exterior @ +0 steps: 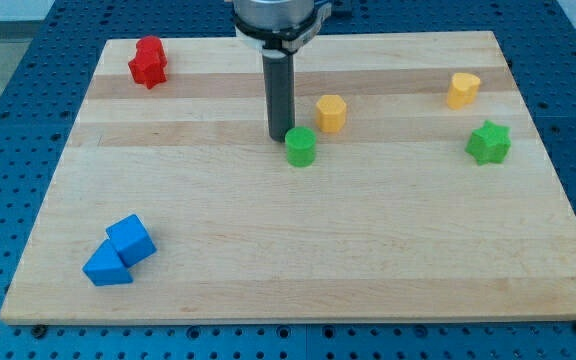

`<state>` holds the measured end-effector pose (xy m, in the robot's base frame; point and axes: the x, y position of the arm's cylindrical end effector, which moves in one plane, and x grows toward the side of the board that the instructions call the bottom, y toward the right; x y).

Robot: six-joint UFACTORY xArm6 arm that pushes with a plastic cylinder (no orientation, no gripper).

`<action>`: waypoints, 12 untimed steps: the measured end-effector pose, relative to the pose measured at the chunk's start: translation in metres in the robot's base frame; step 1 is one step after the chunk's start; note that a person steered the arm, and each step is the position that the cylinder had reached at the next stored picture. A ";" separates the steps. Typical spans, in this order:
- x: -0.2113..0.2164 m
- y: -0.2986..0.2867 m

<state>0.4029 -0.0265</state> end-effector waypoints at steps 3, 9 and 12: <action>0.063 0.000; 0.048 0.085; 0.029 0.117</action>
<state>0.4324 0.0906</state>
